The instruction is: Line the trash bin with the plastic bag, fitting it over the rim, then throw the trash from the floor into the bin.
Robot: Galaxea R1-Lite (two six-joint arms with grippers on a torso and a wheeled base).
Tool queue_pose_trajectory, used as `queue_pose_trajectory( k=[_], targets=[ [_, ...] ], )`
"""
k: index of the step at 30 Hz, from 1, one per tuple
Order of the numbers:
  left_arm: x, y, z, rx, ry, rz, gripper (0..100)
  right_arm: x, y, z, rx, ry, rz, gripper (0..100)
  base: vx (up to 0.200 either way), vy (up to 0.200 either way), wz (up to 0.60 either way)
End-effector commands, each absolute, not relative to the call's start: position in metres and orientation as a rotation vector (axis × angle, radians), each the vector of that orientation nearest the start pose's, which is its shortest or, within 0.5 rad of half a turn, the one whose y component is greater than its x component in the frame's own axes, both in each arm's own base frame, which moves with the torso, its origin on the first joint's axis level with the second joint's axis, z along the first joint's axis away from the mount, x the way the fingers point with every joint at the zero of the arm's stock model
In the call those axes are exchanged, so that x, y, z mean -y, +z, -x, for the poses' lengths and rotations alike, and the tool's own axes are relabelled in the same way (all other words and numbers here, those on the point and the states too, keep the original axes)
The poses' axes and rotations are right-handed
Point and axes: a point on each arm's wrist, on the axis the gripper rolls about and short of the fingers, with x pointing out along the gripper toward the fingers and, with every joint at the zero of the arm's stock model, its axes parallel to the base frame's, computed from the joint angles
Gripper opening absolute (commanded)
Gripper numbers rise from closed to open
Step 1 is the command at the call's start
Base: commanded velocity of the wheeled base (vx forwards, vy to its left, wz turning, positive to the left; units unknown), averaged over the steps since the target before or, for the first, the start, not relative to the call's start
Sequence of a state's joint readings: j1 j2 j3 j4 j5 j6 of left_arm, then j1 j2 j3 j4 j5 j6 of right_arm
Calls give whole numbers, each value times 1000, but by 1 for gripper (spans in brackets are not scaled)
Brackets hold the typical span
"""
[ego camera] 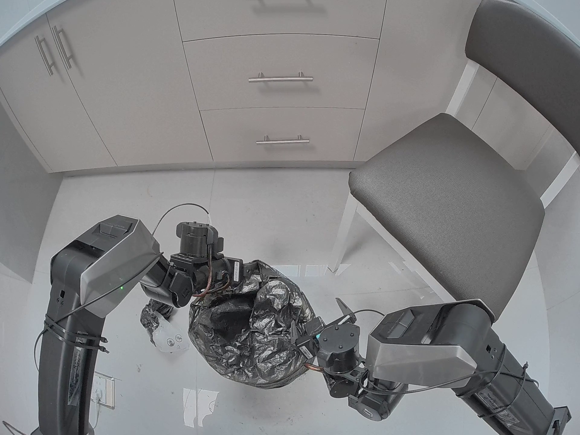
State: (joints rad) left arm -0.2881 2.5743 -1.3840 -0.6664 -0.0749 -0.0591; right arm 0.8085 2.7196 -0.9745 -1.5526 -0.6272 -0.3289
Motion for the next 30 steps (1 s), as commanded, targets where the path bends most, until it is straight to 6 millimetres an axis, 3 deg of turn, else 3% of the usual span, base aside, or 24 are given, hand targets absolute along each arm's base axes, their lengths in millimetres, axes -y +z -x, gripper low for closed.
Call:
queue_pose_trajectory(
  k=[1, 8, 18, 20, 23, 24, 27, 28, 30],
  targets=[
    [135, -2, -450, -510, -341, 9, 100, -294, -75, -286, -104, 225, 454, 100, 0, 0, 0],
    [135, 26, -449, -480, -332, 60, 100, -295, -67, -284, -91, 229, 442, 100, 0, 0, 0],
    [130, 63, -424, -559, -330, 73, 100, -295, -61, -269, -106, 256, 455, 100, 0, 0, 0],
    [122, 75, -404, -637, -358, 80, 100, -291, -54, -265, -110, 258, 456, 100, 0, 0, 0],
    [113, 85, -394, -691, -356, 88, 100, -290, -51, -264, -110, 258, 455, 100, 0, 0, 0],
    [95, 92, -389, -747, -316, 103, 100, -290, -50, -264, -110, 258, 448, 100, 0, 0, 0],
    [87, 93, -391, -758, -299, 109, 100, -290, -50, -264, -109, 257, 444, 100, 0, 0, 0],
    [61, 94, -404, -739, -228, 151, 100, -291, -50, -265, -108, 257, 439, 100, 0, 0, 0],
    [45, 90, -415, -733, -194, 169, 100, -291, -51, -265, -108, 257, 439, 100, 0, 0, 0]
  ],
)
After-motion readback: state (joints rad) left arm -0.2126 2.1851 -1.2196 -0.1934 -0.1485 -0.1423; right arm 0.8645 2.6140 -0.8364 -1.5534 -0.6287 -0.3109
